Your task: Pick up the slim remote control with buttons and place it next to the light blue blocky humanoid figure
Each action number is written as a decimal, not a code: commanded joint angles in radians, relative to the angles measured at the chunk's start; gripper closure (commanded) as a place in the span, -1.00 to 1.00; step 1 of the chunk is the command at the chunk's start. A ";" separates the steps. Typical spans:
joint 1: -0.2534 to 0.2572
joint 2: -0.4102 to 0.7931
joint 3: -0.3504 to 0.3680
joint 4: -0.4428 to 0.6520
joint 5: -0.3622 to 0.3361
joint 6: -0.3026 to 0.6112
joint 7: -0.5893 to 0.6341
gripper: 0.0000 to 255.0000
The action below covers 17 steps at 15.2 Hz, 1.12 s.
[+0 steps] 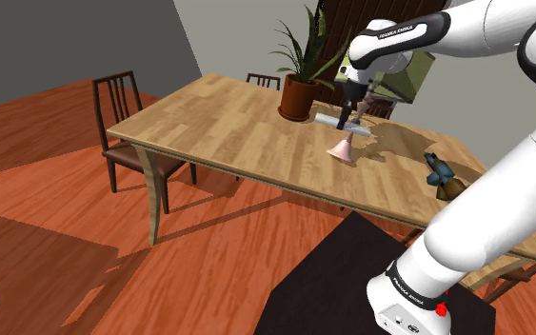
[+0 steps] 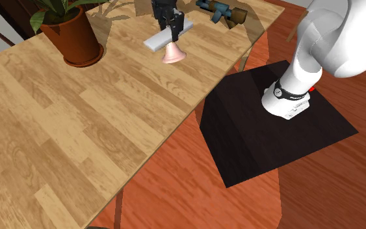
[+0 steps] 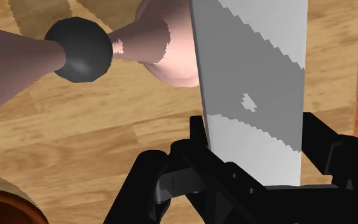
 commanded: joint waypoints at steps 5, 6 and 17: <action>-0.068 -0.013 -0.081 -0.003 -0.015 -0.008 -0.144 1.00; -0.080 -0.011 -0.095 0.000 -0.016 -0.009 -0.168 1.00; -0.205 0.089 -0.247 0.108 0.024 -0.027 -0.465 1.00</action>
